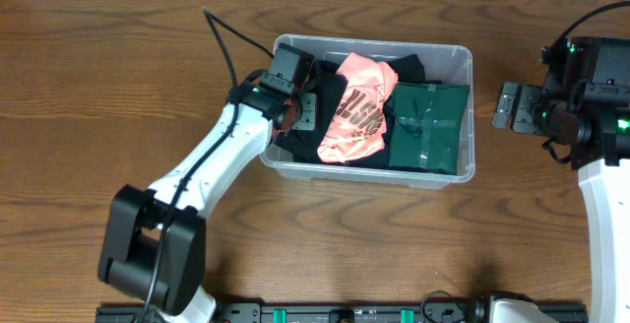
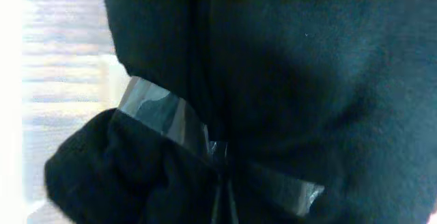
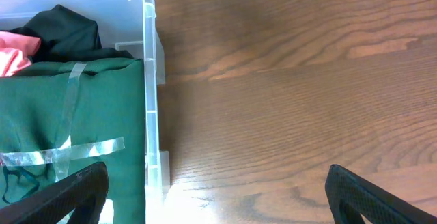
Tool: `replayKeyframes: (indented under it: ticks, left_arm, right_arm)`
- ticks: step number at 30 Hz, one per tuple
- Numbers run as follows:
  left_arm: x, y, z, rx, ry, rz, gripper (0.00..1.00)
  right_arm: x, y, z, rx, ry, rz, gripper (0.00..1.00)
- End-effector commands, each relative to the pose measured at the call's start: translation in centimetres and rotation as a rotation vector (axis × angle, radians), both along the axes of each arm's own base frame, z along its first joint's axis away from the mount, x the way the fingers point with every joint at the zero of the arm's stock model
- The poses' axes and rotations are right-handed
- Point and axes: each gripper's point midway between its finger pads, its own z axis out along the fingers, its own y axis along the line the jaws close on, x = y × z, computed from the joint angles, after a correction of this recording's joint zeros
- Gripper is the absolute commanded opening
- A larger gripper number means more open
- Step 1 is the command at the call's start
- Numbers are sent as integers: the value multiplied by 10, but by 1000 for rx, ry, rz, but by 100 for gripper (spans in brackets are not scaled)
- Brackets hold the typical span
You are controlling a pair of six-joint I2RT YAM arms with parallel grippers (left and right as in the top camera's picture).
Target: Pack container
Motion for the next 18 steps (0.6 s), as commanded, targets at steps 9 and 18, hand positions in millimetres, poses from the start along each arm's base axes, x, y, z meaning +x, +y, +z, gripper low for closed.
replayKeyframes:
  ticks: [9,18]
  left_arm:
    - [9,16,65,-5,-152,13,63]
    - [-11,131,153,24,-309,285,98]
  right_arm:
    - [0,0,-2,4,7,6,99]
    - [15,25,7,58,-62,128,99]
